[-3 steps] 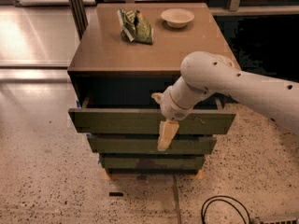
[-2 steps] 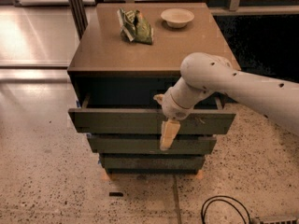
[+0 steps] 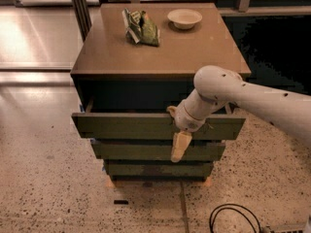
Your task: Open top drawer
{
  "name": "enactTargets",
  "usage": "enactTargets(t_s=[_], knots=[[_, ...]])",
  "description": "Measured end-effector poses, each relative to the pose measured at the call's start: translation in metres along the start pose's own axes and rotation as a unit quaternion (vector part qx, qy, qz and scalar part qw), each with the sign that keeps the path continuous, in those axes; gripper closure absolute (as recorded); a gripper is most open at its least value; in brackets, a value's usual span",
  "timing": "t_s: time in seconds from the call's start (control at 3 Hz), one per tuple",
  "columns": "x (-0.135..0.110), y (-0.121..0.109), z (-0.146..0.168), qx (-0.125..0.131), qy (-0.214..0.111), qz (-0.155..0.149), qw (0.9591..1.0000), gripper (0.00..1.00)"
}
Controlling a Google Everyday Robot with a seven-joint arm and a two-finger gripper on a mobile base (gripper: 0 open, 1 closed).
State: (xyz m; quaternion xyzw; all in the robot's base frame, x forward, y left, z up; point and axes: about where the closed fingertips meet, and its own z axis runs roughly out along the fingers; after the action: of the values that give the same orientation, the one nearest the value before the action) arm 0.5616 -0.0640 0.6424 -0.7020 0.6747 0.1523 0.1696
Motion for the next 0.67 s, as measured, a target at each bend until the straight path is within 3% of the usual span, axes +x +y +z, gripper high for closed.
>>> enactTargets(t_s=[0.33, 0.67], knots=[[-0.001, 0.001, -0.003, -0.001, -0.001, 0.001, 1.0, 0.0], [-0.01, 0.032, -0.009, -0.013, -0.021, 0.001, 0.9997, 0.0]])
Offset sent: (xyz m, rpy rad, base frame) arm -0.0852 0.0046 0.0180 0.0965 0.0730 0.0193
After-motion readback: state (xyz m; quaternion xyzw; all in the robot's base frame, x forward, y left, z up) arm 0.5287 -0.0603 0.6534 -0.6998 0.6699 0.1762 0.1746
